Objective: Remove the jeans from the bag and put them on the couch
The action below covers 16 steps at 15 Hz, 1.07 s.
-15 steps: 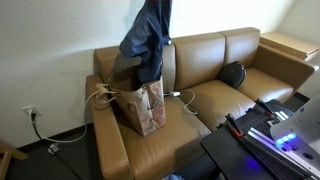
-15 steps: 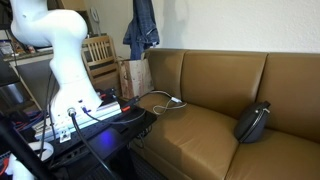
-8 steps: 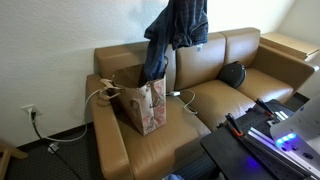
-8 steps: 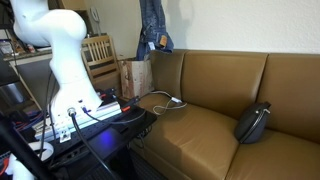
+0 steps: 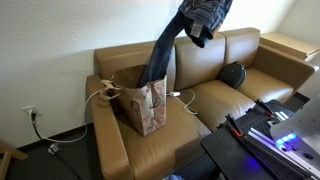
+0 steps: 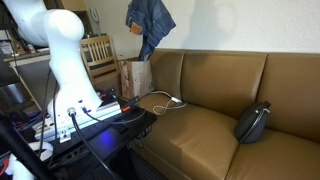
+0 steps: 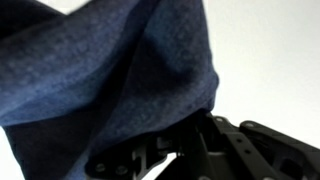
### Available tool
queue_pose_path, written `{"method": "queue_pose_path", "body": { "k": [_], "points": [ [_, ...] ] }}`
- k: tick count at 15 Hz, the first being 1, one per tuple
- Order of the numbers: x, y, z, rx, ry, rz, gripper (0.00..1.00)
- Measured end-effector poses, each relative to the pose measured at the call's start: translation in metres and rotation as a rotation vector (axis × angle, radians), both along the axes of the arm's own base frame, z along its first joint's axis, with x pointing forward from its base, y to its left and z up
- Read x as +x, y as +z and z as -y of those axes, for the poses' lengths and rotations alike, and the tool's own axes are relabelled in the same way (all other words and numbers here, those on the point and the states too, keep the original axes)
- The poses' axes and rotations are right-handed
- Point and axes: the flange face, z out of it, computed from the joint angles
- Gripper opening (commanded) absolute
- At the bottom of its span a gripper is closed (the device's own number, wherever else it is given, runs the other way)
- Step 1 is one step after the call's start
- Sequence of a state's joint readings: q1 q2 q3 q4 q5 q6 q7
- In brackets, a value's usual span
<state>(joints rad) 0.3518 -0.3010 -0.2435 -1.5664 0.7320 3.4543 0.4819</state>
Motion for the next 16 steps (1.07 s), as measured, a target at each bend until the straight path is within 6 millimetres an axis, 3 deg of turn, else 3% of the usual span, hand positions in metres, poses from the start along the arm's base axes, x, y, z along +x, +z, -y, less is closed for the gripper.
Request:
{"method": "queue_pose_path", "body": {
  "k": [4,7,8,9,10,13,16],
  "points": [
    [-0.054,0.002,0.098,0.200,-0.105,0.061,0.03],
    [-0.079,-0.011,0.152,0.361,-0.167,0.096,0.03],
    [-0.076,-0.016,0.162,0.414,-0.163,0.103,0.11],
    [-0.071,-0.018,0.166,0.418,-0.173,0.099,0.11],
    [-0.066,-0.023,0.166,0.418,-0.177,0.087,0.03],
    [-0.061,-0.028,0.164,0.408,-0.177,0.069,0.03],
    [-0.048,-0.035,0.146,0.339,-0.157,0.019,0.03]
  ]
}}
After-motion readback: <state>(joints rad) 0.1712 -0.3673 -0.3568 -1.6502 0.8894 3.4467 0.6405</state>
